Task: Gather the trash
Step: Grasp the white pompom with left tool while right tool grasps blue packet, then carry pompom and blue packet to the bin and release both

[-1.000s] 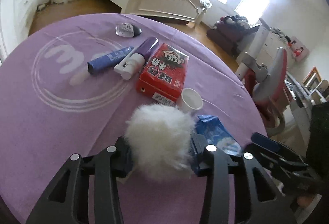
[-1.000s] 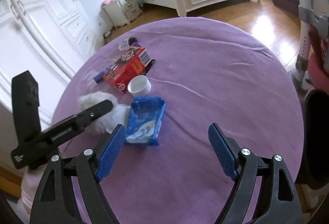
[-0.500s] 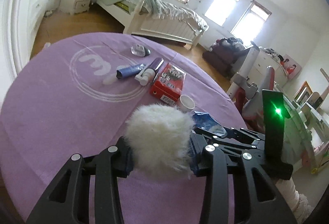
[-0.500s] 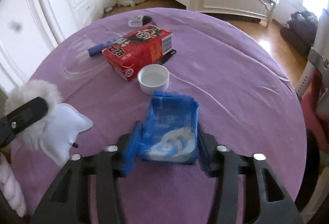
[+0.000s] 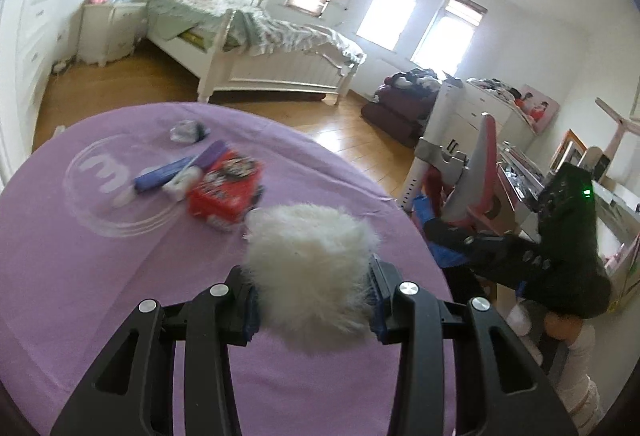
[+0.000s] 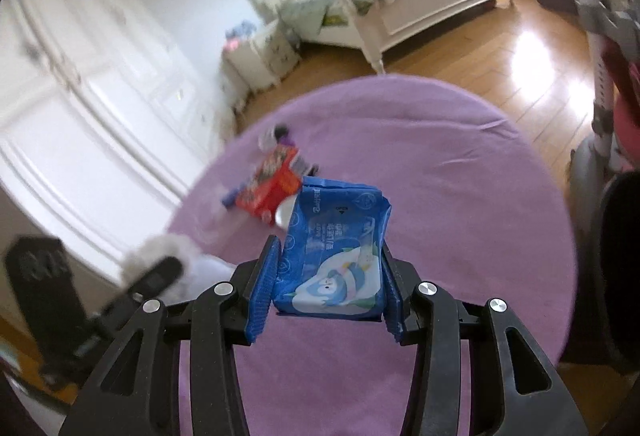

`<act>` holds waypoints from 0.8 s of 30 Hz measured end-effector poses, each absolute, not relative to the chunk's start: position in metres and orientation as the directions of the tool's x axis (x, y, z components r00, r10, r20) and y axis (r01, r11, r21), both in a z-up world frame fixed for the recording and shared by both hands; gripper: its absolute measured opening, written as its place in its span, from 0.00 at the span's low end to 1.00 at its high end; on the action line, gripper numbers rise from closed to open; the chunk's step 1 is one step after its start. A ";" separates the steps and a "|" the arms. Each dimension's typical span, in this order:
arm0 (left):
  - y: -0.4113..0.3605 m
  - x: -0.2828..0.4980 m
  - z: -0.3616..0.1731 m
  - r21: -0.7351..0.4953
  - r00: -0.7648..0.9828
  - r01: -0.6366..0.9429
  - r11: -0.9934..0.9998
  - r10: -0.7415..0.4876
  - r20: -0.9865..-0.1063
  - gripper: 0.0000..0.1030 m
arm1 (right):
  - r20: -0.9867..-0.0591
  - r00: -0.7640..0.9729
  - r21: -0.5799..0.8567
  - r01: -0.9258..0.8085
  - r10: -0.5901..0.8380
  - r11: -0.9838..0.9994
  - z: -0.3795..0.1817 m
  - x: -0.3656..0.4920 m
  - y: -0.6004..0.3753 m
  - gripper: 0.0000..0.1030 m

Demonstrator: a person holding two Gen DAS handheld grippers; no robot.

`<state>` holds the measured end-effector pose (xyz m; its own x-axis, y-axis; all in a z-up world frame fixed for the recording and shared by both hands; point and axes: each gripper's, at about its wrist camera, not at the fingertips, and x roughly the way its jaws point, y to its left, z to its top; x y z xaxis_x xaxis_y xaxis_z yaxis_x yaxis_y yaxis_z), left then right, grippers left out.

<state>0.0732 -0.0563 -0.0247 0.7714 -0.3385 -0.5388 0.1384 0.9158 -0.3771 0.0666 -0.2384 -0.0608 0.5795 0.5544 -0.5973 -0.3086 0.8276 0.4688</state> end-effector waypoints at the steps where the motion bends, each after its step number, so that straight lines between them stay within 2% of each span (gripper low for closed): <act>1: -0.064 0.076 -0.023 -0.372 0.773 0.147 0.917 -0.341 -0.535 0.39 | -0.576 0.599 0.479 -0.304 0.556 0.824 -0.055 0.064 -0.250 0.44; 4: -0.091 0.082 -0.017 -0.366 0.772 0.178 0.913 -0.360 -0.523 0.39 | -0.527 0.650 0.498 -0.285 0.547 0.819 -0.043 0.058 -0.284 0.44; 11: -0.179 0.098 -0.005 -0.268 0.758 0.303 0.914 -0.402 -0.514 0.39 | -0.446 0.737 0.563 -0.210 0.508 0.799 -0.036 0.046 -0.362 0.45; 18: -0.275 0.103 -0.005 -0.181 0.713 0.460 0.869 -0.483 -0.508 0.39 | -0.454 0.808 0.545 -0.082 0.376 0.834 -0.047 0.026 -0.448 0.45; 24: -0.339 0.114 -0.014 -0.160 0.635 0.575 0.802 -0.561 -0.531 0.39 | -0.470 0.837 0.583 0.056 0.281 0.811 -0.073 0.006 -0.522 0.45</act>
